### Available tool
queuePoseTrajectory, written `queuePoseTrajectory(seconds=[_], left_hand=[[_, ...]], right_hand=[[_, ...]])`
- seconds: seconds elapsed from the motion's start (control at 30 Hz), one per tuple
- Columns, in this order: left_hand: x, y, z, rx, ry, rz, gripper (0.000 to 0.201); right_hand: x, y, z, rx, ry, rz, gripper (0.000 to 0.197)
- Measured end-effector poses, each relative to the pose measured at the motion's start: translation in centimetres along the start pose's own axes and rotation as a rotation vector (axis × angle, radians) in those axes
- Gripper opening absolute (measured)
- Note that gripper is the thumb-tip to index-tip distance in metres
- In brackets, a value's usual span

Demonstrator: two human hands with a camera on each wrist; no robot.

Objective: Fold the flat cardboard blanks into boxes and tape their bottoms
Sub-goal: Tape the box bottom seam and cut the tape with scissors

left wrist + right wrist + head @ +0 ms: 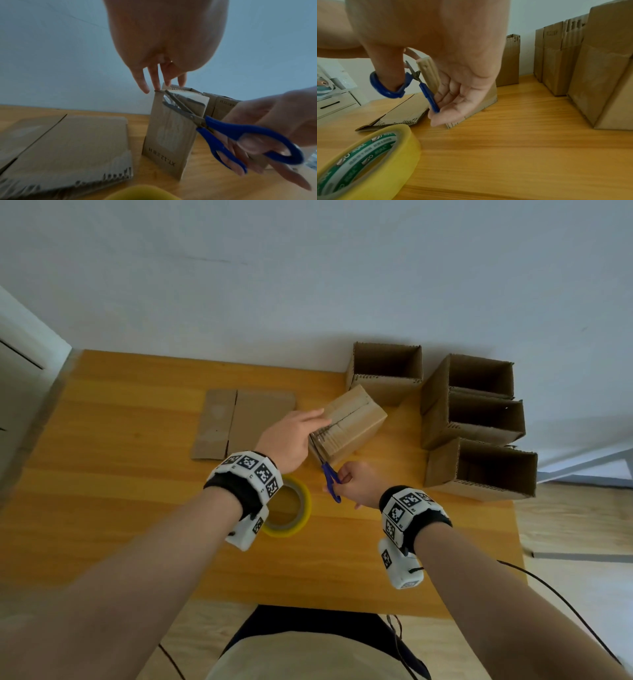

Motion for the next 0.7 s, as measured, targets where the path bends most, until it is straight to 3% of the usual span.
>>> queuePoseTrajectory(seconds=[0.3,0.43,0.6,0.7], left_hand=[[1.4,0.3,-1.1,-0.046,-0.003,-0.088,0.050],[1.8,0.6,-1.2,-0.067,-0.015,-0.105,0.049],[2.0,0.6,-1.3,-0.035,-0.052,-0.124,0.046],[2.2,0.7,-1.4,-0.024,-0.071,-0.129,0.046]], right_hand=[[-0.3,-0.2,-1.0,0.027,-0.082,-0.105,0.017],[-0.1,0.2,-1.3,0.017,-0.121,-0.145,0.026],[0.1,1.1,-2.0,0.031,-0.150,-0.172,0.017],[0.2,0.9,-1.7,-0.095,-0.169,-0.208,0.029]])
Point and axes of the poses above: each hand's wrist, its own x-axis towards the middle knuckle, its own y-axis out of the back of the hand, z = x × y, the point moved 3 cm from there along x, towards the middle knuckle, and after that the axes turned 14 degrees about z, right-handed, at the moved point
